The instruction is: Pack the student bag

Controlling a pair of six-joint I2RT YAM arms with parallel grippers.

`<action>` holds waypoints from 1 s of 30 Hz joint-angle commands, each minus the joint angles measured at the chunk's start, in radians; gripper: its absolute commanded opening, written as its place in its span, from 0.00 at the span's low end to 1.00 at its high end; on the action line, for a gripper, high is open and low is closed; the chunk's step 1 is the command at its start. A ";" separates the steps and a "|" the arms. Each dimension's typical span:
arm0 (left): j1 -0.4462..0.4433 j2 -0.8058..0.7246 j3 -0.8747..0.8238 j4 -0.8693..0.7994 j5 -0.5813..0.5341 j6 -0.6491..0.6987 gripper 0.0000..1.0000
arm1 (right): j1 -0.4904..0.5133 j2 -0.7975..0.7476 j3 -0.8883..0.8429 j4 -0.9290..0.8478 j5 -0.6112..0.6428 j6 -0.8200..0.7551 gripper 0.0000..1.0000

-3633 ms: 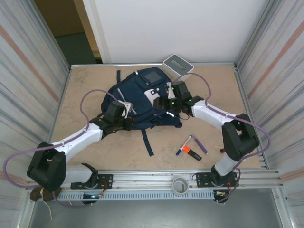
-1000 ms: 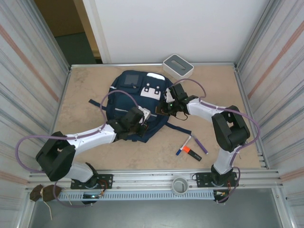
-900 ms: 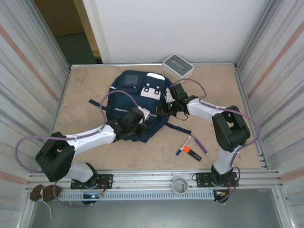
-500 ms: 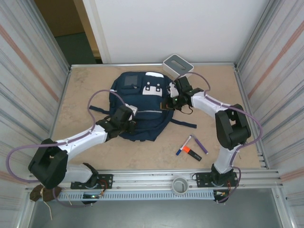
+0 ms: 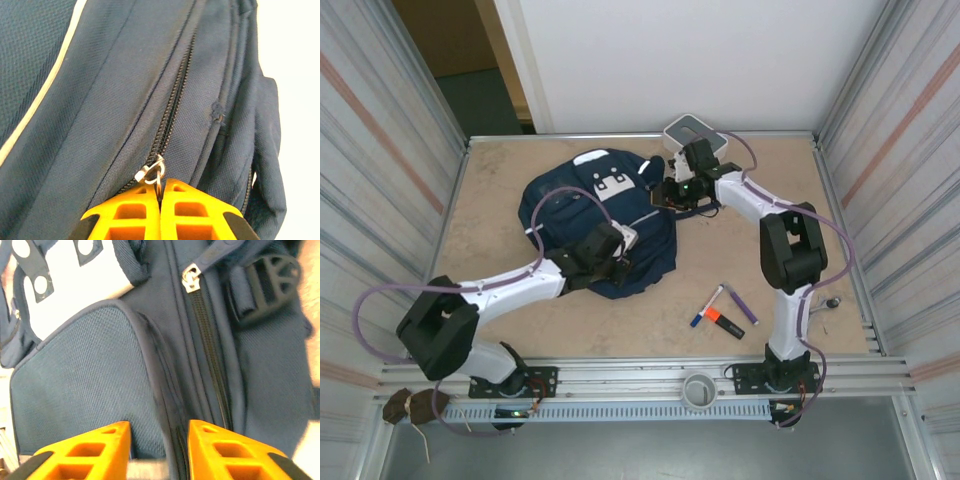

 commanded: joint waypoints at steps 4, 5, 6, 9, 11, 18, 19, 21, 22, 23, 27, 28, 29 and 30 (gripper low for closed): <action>-0.018 0.007 0.031 0.077 0.045 -0.004 0.00 | 0.003 -0.219 -0.277 0.157 -0.049 0.125 0.56; -0.018 0.005 0.025 0.080 0.045 -0.004 0.00 | 0.011 -0.227 -0.298 0.175 -0.063 0.137 0.58; -0.019 0.004 0.019 0.082 0.044 -0.007 0.00 | 0.020 -0.230 -0.309 0.186 -0.066 0.145 0.59; -0.021 0.001 0.009 0.083 0.041 -0.008 0.00 | 0.053 -0.221 -0.315 0.202 -0.060 0.155 0.60; -0.021 -0.001 0.004 0.077 0.035 -0.010 0.00 | 0.069 -0.204 -0.307 0.207 -0.052 0.161 0.59; -0.029 -0.020 -0.005 0.070 0.017 -0.008 0.00 | 0.079 -0.127 -0.259 0.196 -0.007 0.180 0.47; -0.029 -0.026 -0.009 0.067 0.013 -0.008 0.00 | 0.077 -0.127 -0.261 0.198 0.009 0.181 0.41; -0.030 -0.045 -0.024 0.058 -0.010 -0.006 0.00 | 0.067 -0.138 -0.272 0.206 0.022 0.179 0.22; -0.029 -0.059 -0.036 0.050 -0.031 -0.007 0.00 | 0.057 -0.147 -0.283 0.215 0.021 0.179 0.13; -0.029 -0.075 -0.049 0.040 -0.058 -0.005 0.00 | 0.048 -0.157 -0.291 0.219 0.017 0.175 0.07; 0.004 -0.157 -0.108 -0.019 -0.138 -0.010 0.00 | 0.003 -0.188 -0.307 0.196 -0.004 0.143 0.00; 0.022 -0.184 -0.128 -0.028 -0.148 -0.013 0.00 | -0.010 -0.191 -0.308 0.190 -0.013 0.135 0.00; 0.043 -0.212 -0.149 -0.036 -0.151 -0.018 0.00 | -0.019 -0.193 -0.308 0.184 -0.021 0.128 0.00; 0.062 -0.238 -0.167 -0.042 -0.154 -0.022 0.00 | -0.027 -0.194 -0.307 0.179 -0.028 0.121 0.00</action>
